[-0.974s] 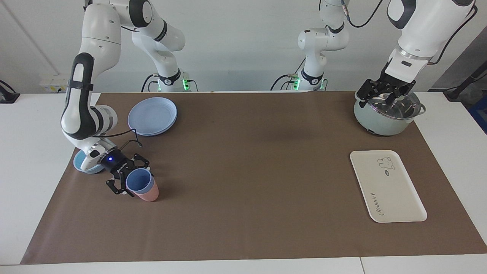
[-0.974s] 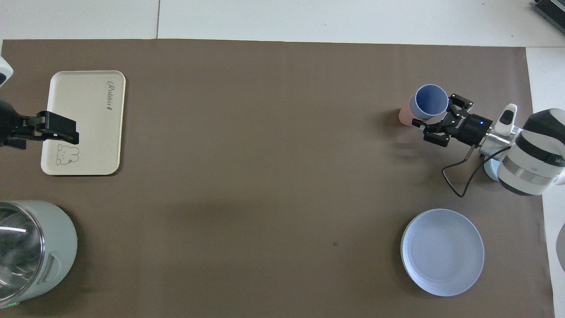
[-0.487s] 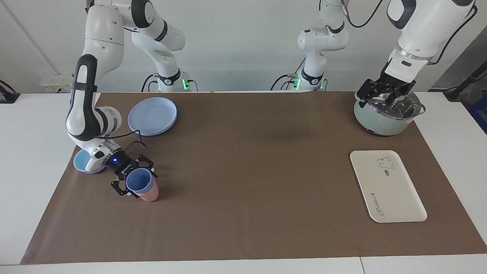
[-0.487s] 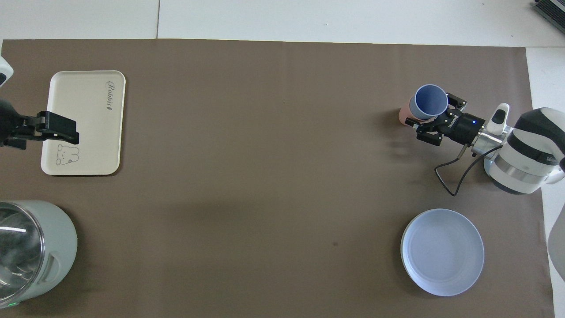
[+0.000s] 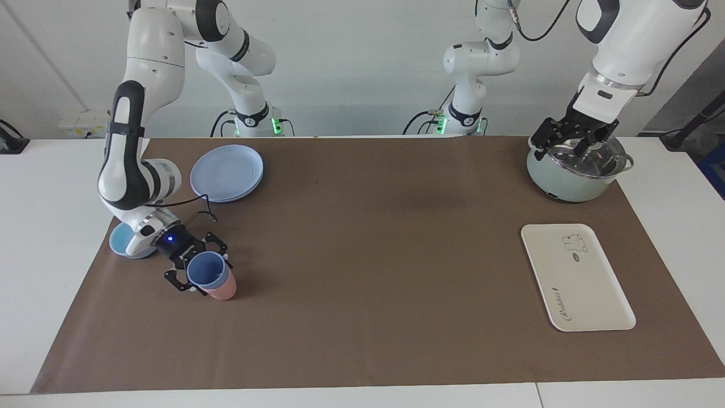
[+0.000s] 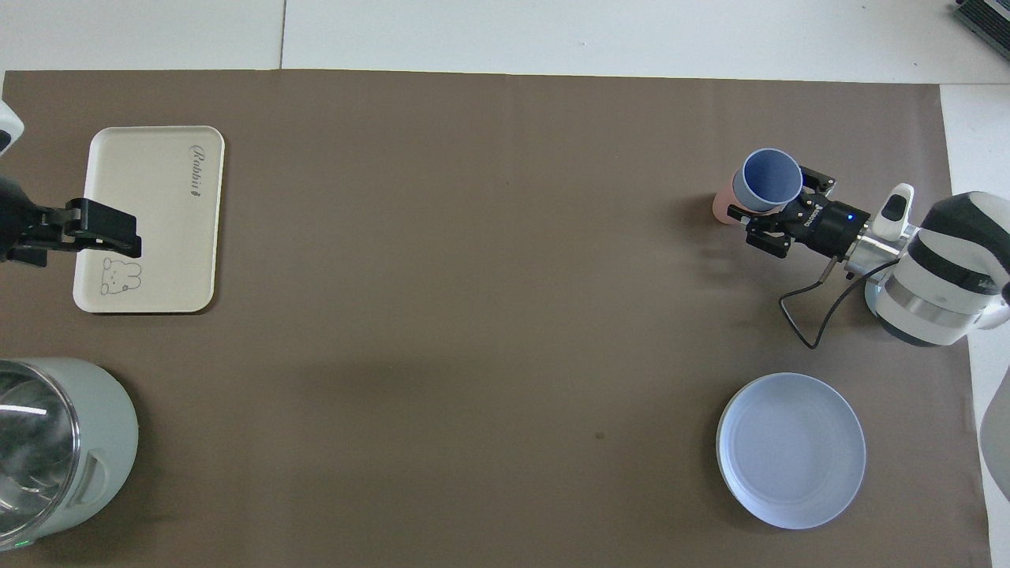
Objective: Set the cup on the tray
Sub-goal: 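Close the right gripper on the pink-and-blue cup, then lift the cup with the right gripper while the left gripper reaches over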
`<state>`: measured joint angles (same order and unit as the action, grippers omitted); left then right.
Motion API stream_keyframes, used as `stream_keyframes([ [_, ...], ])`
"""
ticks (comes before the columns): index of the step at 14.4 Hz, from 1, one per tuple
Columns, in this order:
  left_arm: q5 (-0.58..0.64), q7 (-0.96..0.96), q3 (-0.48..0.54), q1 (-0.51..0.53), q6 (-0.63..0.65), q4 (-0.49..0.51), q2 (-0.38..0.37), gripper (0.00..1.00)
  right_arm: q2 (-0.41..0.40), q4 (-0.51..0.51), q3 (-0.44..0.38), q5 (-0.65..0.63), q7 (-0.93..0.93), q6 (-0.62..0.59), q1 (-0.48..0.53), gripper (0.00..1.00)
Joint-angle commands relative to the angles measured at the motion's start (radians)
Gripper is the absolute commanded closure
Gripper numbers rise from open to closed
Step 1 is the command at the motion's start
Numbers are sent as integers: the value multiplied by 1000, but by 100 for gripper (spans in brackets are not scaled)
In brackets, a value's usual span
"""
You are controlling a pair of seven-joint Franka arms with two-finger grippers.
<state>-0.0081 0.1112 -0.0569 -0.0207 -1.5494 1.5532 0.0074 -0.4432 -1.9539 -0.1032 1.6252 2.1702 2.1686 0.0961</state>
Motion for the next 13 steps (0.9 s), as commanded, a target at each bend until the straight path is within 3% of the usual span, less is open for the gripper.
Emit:
stream_keyframes([
  [1, 5, 2, -3, 4, -11, 34, -30, 0, 9, 16, 0, 21, 16, 23, -2, 100],
  [5, -3, 10, -6, -10, -69, 36, -29, 0, 85, 26, 0, -103, -203, 103, -35, 100],
  [9, -105, 13, -6, -11, -90, 39, -21, 0, 207, 26, 0, -397, -640, 235, -122, 100],
  [13, -125, 39, -9, -30, -110, 39, -9, 0, 256, 39, -3, -624, -951, 280, -194, 100],
])
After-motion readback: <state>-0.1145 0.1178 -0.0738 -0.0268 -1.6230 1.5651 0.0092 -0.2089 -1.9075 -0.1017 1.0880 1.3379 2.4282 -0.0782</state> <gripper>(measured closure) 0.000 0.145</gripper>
